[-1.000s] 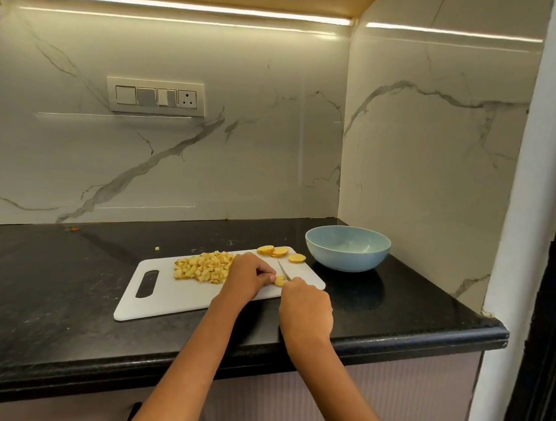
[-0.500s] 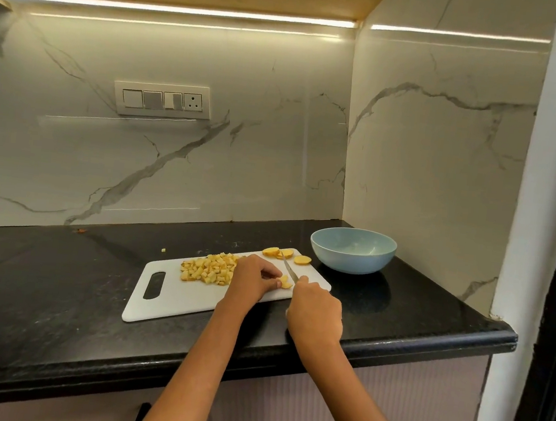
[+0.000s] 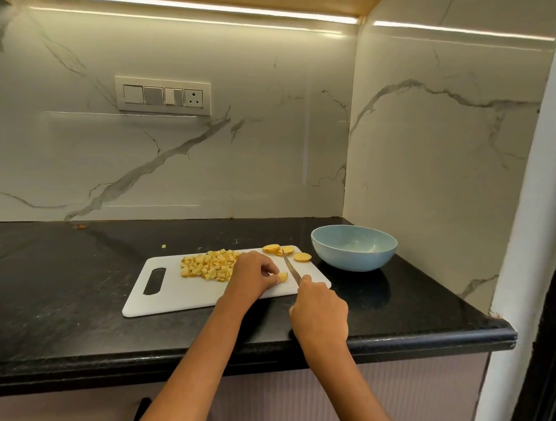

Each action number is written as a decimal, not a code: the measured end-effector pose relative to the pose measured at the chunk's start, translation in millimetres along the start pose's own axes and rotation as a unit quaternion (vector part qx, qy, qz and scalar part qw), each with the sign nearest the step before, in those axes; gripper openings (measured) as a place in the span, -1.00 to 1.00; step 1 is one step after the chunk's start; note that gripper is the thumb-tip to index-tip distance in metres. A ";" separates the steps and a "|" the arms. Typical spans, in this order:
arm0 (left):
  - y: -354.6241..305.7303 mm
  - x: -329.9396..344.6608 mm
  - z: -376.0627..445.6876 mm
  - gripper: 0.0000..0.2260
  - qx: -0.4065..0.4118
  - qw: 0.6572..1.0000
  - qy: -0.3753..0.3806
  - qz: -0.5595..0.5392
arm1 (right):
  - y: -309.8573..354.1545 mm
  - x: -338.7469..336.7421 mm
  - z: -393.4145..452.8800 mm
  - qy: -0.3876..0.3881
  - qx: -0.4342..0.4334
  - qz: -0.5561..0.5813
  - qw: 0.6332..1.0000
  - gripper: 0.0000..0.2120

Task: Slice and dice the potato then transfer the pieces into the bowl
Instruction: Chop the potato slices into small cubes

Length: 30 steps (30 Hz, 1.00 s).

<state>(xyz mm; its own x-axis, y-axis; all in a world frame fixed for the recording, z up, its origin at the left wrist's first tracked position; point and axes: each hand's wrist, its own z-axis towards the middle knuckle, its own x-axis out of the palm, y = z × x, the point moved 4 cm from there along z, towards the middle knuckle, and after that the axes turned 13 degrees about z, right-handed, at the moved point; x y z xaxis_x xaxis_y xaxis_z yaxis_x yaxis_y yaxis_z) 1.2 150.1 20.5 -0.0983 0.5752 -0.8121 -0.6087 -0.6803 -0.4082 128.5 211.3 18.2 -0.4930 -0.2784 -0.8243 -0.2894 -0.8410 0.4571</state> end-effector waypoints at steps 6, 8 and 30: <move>-1.6 0.8 -1.0 -0.84 0.014 1.000 0.005 -0.005 | 1.9 0.8 -1.9 0.004 -0.003 -0.006 1.000 -0.68; -2.0 0.5 -1.6 -0.85 0.016 1.000 0.001 -0.009 | 3.5 2.0 -4.1 0.007 -0.003 -0.006 1.000 -0.67; -1.2 2.3 0.4 -0.81 -0.020 1.000 -0.004 -0.006 | 15.7 2.3 -16.5 0.015 -0.007 -0.033 0.999 -0.69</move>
<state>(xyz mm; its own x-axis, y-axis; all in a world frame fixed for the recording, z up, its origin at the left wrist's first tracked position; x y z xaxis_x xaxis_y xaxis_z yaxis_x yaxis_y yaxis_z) 1.4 152.4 19.3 -0.0979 0.5864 -0.8041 -0.5784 -0.6910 -0.4335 136.3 189.8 18.1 -0.4478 -0.2357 -0.8625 -0.3086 -0.8646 0.3965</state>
